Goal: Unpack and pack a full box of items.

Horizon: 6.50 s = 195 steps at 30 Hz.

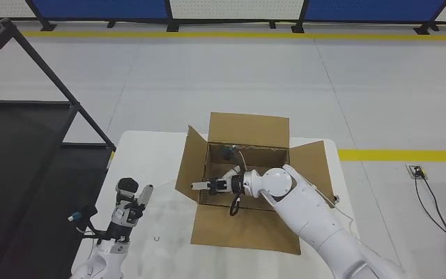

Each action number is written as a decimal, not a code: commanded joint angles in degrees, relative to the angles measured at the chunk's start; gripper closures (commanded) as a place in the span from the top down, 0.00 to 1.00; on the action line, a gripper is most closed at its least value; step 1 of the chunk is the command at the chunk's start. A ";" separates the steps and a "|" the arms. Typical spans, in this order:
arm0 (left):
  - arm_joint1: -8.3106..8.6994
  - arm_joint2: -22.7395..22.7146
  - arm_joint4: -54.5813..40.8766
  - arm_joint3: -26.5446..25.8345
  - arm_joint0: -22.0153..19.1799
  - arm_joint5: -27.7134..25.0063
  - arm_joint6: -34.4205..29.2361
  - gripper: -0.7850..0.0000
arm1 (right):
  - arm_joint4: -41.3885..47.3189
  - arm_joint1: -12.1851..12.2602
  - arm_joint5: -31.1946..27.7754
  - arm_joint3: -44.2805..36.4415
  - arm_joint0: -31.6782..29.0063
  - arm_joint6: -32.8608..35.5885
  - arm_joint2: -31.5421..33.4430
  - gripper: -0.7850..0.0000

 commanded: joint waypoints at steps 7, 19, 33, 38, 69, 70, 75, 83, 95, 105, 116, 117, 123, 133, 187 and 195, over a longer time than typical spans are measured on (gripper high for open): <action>0.00 0.00 0.00 0.00 0.00 0.00 0.00 1.00 | 1.07 -0.67 -2.50 2.11 1.57 8.09 -0.24 1.00; 0.00 0.00 0.00 0.00 0.00 0.00 0.00 1.00 | 2.97 -0.23 -4.51 0.55 0.34 13.85 1.30 1.00; 0.00 0.00 0.00 0.00 0.00 0.00 0.00 1.00 | 2.65 -1.75 -4.09 -1.71 -0.39 13.07 -0.18 1.00; 0.00 0.00 0.00 0.00 0.00 0.00 0.00 1.00 | 3.36 -2.59 -4.07 -0.88 0.07 13.24 -0.71 1.00; 0.00 0.00 0.00 0.00 0.00 0.00 0.00 1.00 | -11.21 -4.48 10.50 6.57 4.74 -7.72 0.11 1.00; 0.00 0.00 0.00 0.00 0.00 0.00 0.00 1.00 | -11.30 -4.75 11.54 6.89 5.00 -7.14 -0.13 1.00; 0.00 0.00 0.00 0.00 0.00 0.00 0.00 1.00 | -11.74 -6.01 12.69 10.02 5.79 -7.87 -0.82 1.00; 0.00 0.00 0.00 0.00 0.00 0.00 0.00 1.00 | -11.22 -8.19 13.08 15.54 6.49 -11.84 -1.02 1.00; 0.00 0.00 0.00 0.00 0.00 0.00 0.00 1.00 | -11.20 -10.92 11.39 21.39 7.48 -12.79 -1.17 1.00; 0.00 0.00 0.00 0.00 0.00 0.00 0.00 1.00 | -12.26 -12.52 12.33 24.54 8.71 -10.61 -1.25 1.00; 0.00 0.00 0.00 0.00 0.00 0.00 0.00 1.00 | -12.85 -13.19 9.26 25.86 8.94 -8.96 -0.57 1.00; 0.00 0.00 0.00 0.00 0.00 0.00 0.00 1.00 | -13.55 -13.25 8.59 25.78 8.95 -9.20 -0.77 1.00; 0.00 0.00 0.00 0.00 0.00 0.00 0.00 1.00 | -18.01 -13.55 3.82 25.27 8.44 -12.47 -2.04 1.00; 0.00 0.00 0.00 0.00 0.00 0.00 0.00 1.00 | -22.75 -13.94 -0.33 25.05 7.52 -18.53 -2.83 1.00; 0.00 0.00 0.00 0.00 0.00 0.00 0.00 1.00 | -27.99 -11.96 9.53 26.04 10.69 -3.34 1.41 1.00; 0.00 0.00 0.00 0.00 0.00 0.00 0.00 1.00 | -32.84 -11.97 22.17 20.61 9.54 -1.03 -0.03 1.00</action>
